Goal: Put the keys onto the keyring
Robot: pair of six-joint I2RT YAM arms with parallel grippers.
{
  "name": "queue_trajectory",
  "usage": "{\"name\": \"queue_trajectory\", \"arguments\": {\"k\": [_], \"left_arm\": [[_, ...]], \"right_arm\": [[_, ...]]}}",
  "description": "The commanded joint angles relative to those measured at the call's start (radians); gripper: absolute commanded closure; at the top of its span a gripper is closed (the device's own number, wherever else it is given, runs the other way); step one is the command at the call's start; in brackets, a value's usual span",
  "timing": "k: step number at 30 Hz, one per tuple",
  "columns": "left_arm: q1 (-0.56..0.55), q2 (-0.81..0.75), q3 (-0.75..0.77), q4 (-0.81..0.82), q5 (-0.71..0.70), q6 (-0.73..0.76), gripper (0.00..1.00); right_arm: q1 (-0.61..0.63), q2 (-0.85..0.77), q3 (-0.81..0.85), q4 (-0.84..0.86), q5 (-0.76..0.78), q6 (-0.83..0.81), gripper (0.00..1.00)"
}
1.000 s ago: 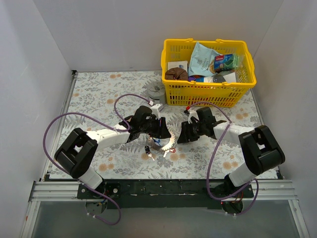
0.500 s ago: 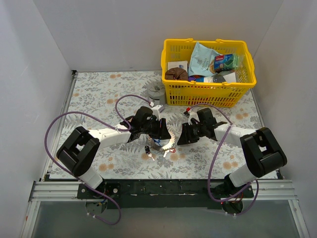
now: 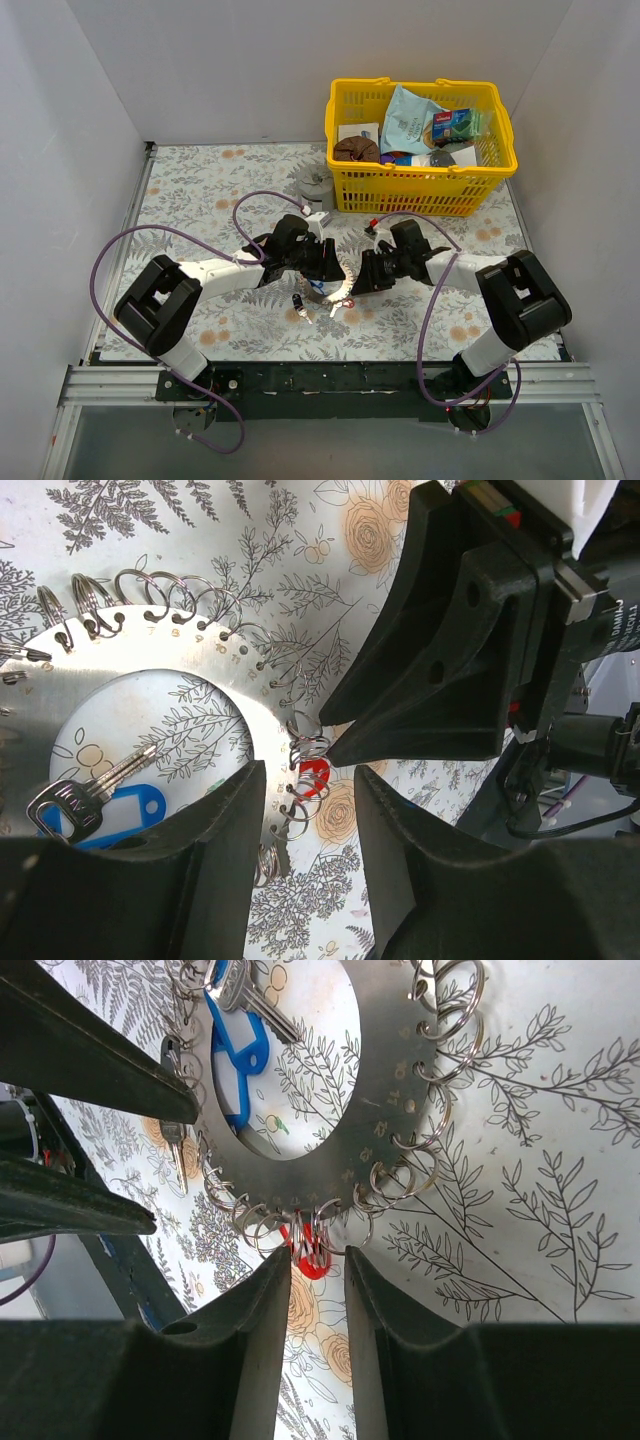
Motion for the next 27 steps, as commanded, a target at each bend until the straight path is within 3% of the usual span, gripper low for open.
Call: {"name": "queue_trajectory", "arguments": {"k": [1,18,27], "left_arm": [[0.006,-0.031,0.003,-0.017,-0.014,-0.009,0.60],[0.114,-0.185,-0.134,-0.138,-0.120,-0.150,0.62],[0.139,-0.077,-0.036,-0.302,-0.218,-0.204,0.65]], "right_arm": [[0.011,0.019,0.008,0.037,-0.019,0.018,0.65],[0.014,-0.015,0.076,-0.023,0.044,-0.021,0.66],[0.014,0.040,0.197,-0.100,0.151,-0.061,0.59]]}}
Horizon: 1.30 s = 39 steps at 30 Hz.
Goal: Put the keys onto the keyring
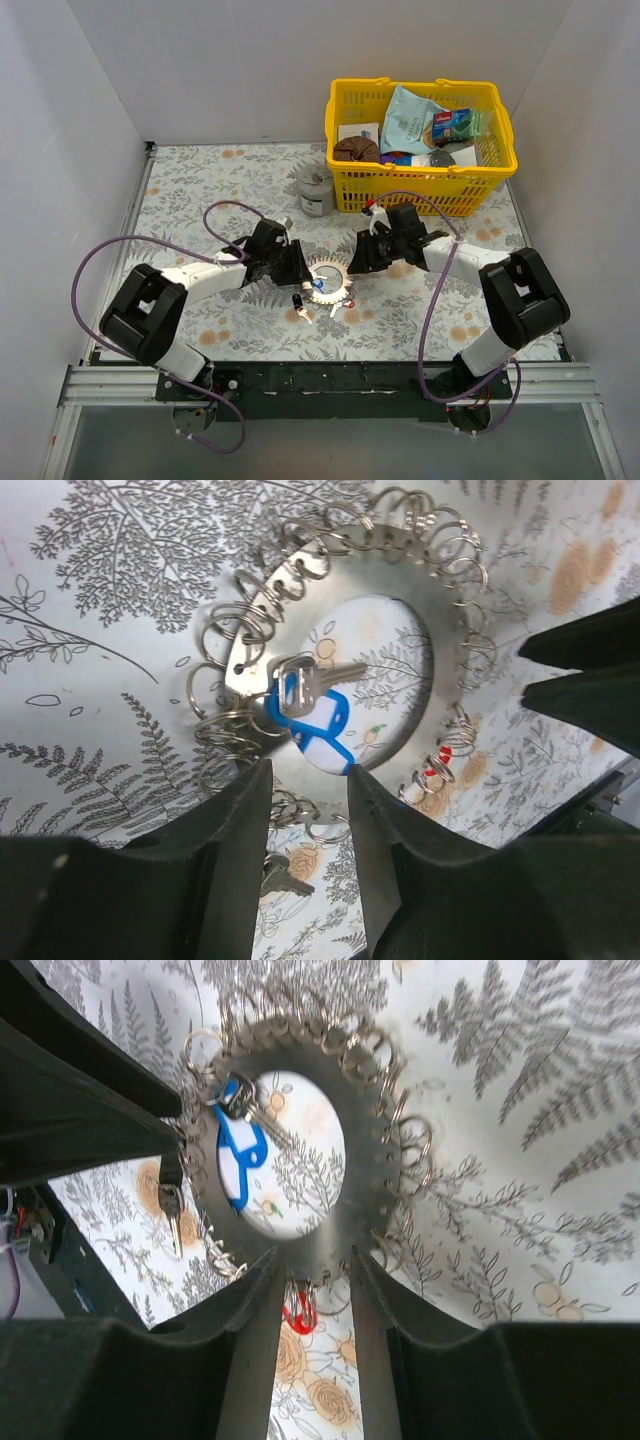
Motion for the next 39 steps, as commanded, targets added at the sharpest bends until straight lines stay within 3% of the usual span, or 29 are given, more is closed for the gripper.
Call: {"name": "queue_trajectory", "arguments": {"k": [1,10,24,33,39], "left_arm": [[0.010,0.056,0.078,-0.118,-0.079,-0.035,0.65],[0.018,0.175,0.137,-0.156,-0.081,-0.030,0.66],[0.004,0.361,0.329,-0.122,0.051,0.085,0.65],[-0.094,0.438,0.432,-0.121,0.094,0.105,0.64],[-0.106,0.404,0.447,-0.124,0.059,0.116,0.61]], "right_arm": [[0.004,0.033,0.066,-0.028,0.050,-0.027,0.59],[0.016,0.122,0.066,-0.031,0.007,-0.025,0.61],[0.148,-0.009,-0.043,-0.033,-0.042,0.025,0.68],[0.223,-0.036,-0.019,0.004,-0.081,0.105,0.64],[0.229,-0.055,0.020,-0.005,-0.052,0.116,0.62]]}}
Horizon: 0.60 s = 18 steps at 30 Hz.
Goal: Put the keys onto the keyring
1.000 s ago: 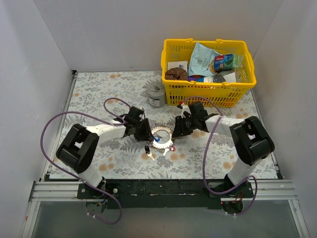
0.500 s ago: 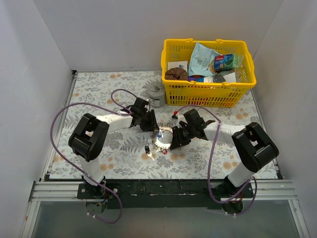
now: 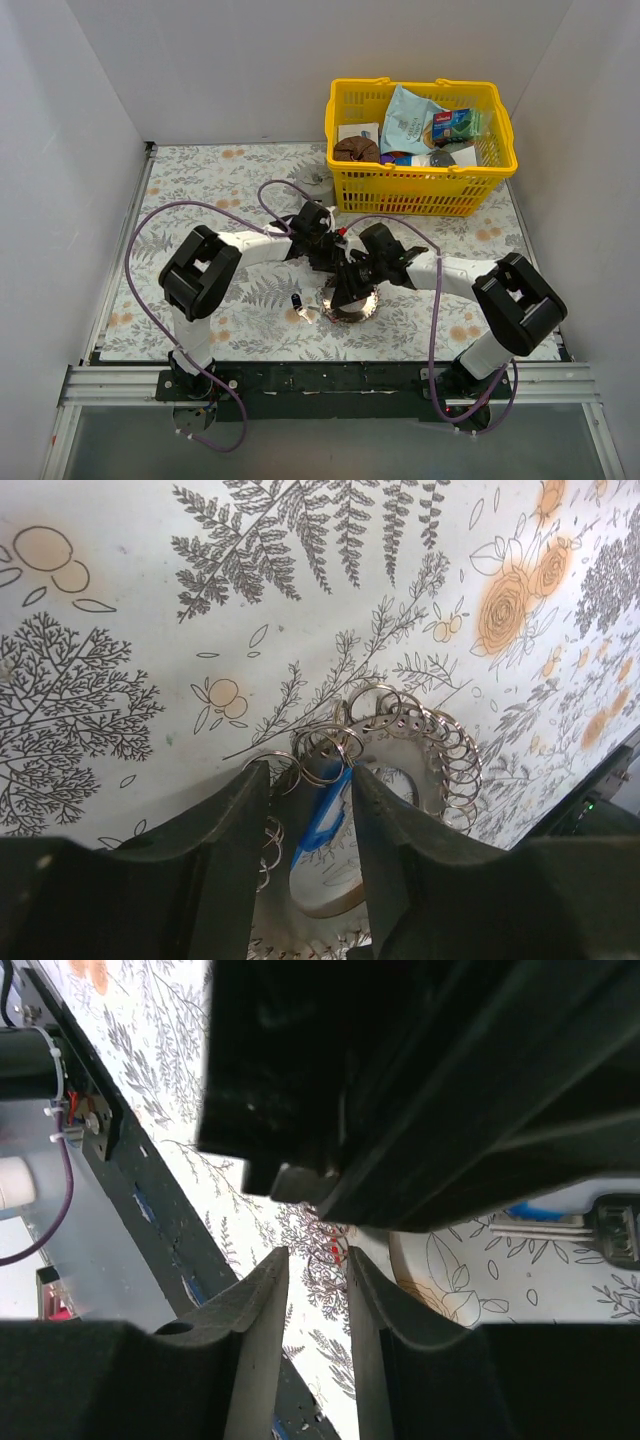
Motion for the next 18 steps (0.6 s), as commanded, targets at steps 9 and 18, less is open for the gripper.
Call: {"name": "queue_trajectory", "arguments": {"k": [9,18], "left_arm": [[0.020,-0.172,0.021,-0.058,-0.099,0.051,0.39],[0.071,-0.394,-0.142,-0.061,-0.050,0.045,0.35]], "right_arm": [[0.005,-0.098,0.076,-0.013,0.049,-0.058,0.58],[0.003,-0.100,0.077,-0.030,0.043,-0.153,0.58]]}}
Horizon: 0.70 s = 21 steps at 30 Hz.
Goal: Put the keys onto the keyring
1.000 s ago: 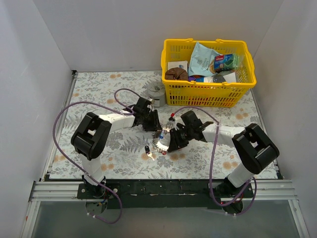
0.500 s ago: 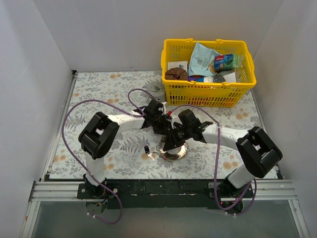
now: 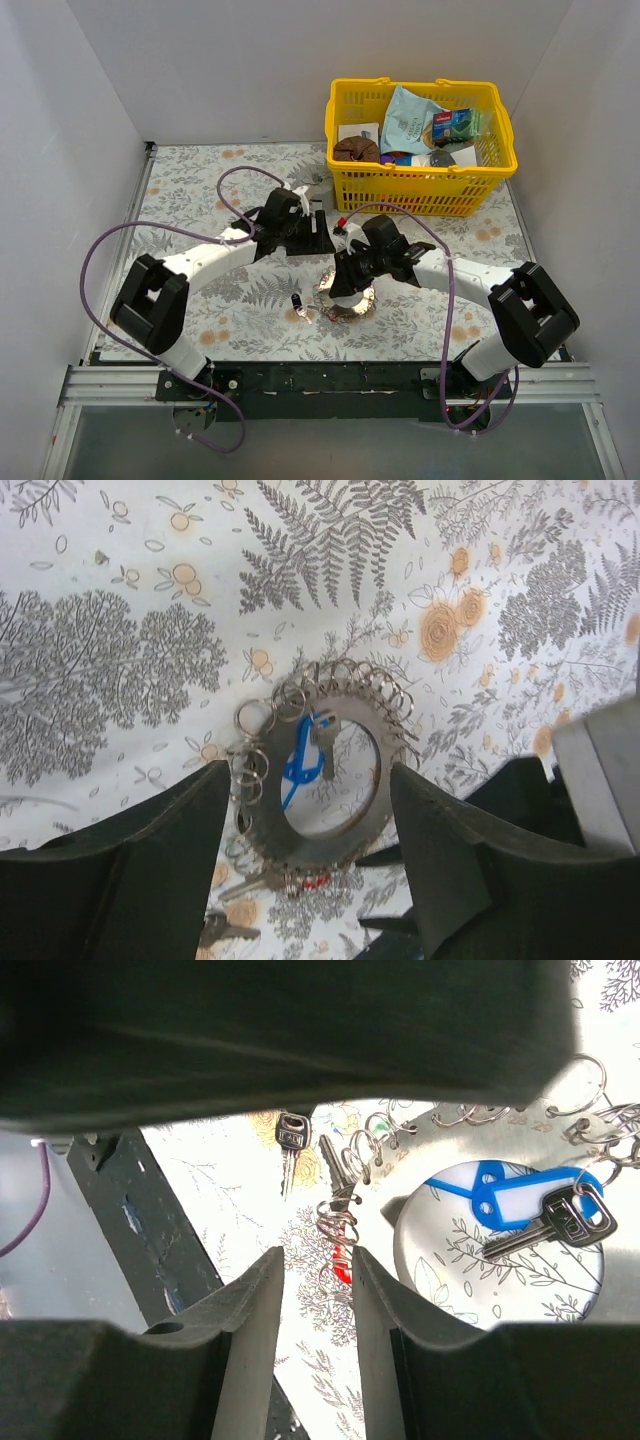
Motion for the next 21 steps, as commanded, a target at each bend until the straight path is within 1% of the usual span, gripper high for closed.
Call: {"name": "queue_trajectory", "arguments": {"k": [1,4,8,9,10,12,13,16,21], "left_arm": [[0.006,-0.136,-0.083,-0.012,0.035,0.008,0.36],[0.008,-0.213,-0.159,-0.009,0.090,-0.025,0.37],[0.005,-0.318,-0.283,0.049,0.143,-0.084,0.39],[0.005,-0.364,-0.309,0.065,0.156,-0.101,0.40],[0.005,-0.381,-0.360,0.078,0.179,-0.141,0.41],[0.000,-0.424,-0.402,0.117,0.196,-0.181,0.41],[-0.003,-0.435,-0.438,0.128,0.207,-0.213,0.42],[-0.009,-0.457,-0.486,0.157,0.216,-0.258,0.43],[-0.011,-0.474,-0.511,0.180,0.219,-0.278,0.44]], "right_arm": [[0.003,-0.014,0.029,-0.010,-0.006,-0.075,0.58],[0.004,-0.008,0.020,0.005,-0.026,-0.108,0.57],[0.004,-0.016,-0.033,0.057,-0.075,-0.150,0.57],[0.004,-0.020,-0.041,0.103,-0.087,-0.153,0.55],[0.004,-0.022,-0.052,0.119,-0.092,-0.156,0.54],[0.004,-0.022,-0.075,0.148,-0.104,-0.164,0.52],[0.004,-0.020,-0.079,0.158,-0.107,-0.167,0.51],[0.004,-0.014,-0.104,0.174,-0.115,-0.184,0.49],[0.004,-0.011,-0.124,0.183,-0.087,-0.208,0.47]]}}
